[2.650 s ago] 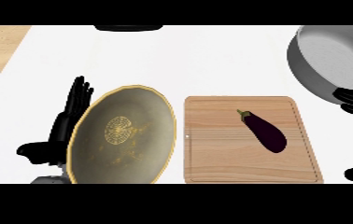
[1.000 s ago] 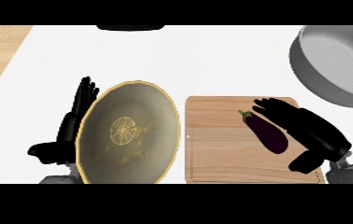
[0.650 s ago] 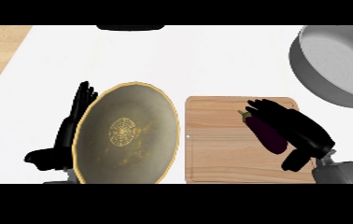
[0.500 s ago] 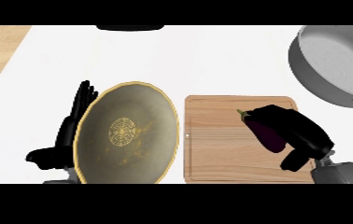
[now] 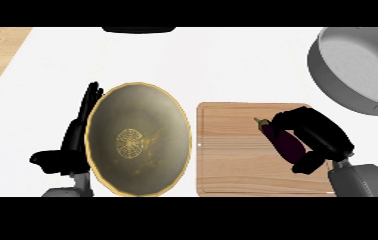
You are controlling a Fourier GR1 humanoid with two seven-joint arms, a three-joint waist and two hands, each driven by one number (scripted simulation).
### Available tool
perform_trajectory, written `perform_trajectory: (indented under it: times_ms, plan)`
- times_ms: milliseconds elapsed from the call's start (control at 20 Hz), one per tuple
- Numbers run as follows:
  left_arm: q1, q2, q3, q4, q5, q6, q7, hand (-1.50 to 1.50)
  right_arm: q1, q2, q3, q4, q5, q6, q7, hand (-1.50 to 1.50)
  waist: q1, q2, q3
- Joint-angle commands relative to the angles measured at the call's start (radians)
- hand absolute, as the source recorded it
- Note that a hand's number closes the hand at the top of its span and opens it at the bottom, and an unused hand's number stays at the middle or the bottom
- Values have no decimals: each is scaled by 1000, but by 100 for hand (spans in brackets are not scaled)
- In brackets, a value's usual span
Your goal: Pick the eggplant from the cutting board and place it in the pot
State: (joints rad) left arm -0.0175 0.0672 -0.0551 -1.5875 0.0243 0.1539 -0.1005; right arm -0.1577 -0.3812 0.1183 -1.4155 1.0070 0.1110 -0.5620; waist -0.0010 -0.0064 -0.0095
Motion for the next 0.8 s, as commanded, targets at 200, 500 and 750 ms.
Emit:
perform_trajectory:
  times_ms: [200,500,750]
  plan:
    - [-3,-9,-17,-14,-3,-6,-11,0,-135,41,-372,222,-49,-12,507,150,19,57,7]
    - [-18,-4,-25,-24,-6,-16,-16,0,-253,0,-565,312,-23,-79,865,150,76,79,4]
    - [-47,-2,-54,-30,-12,-41,-16,0,-401,-82,-647,372,92,-178,1159,150,157,90,3]
